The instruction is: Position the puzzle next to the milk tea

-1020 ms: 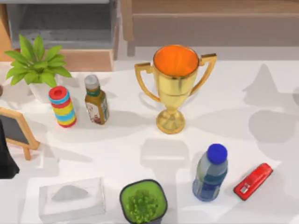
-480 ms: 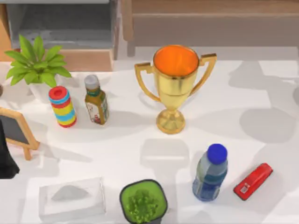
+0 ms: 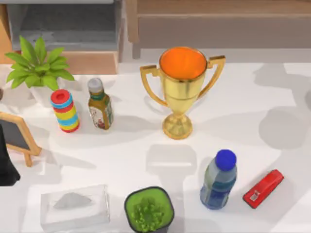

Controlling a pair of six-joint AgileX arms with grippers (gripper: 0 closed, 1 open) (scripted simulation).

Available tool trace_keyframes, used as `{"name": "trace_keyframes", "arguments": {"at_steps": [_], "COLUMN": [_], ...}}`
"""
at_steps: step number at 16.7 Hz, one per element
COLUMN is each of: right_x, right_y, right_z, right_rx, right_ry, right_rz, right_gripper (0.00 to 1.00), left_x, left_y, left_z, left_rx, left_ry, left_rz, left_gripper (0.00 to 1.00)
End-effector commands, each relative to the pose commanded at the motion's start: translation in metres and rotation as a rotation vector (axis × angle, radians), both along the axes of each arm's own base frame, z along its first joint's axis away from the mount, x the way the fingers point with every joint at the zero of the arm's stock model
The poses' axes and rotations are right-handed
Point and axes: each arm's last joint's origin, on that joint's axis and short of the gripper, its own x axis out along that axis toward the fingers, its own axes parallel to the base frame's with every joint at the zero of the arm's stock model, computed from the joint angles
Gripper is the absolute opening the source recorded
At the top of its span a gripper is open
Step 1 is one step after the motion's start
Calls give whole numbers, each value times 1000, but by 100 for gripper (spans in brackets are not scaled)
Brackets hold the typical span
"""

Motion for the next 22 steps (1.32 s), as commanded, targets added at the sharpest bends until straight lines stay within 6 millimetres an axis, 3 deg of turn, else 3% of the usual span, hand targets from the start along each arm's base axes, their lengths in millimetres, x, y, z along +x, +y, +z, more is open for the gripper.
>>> {"name": "trace_keyframes", "arguments": {"at_steps": [1,14,22], "right_x": [0,0,0], "right_y": [0,0,0], "right_z": [0,0,0], "right_rx": [0,0,0], "right_ry": [0,0,0], "right_rz": [0,0,0], "right_gripper": [100,2,0], "left_x": [0,0,0], "left_y": [0,0,0], "left_z": [0,0,0], "left_rx": [0,0,0], "left_ry": [0,0,0], "left_rz": [0,0,0], "left_gripper": [100,100,100]}}
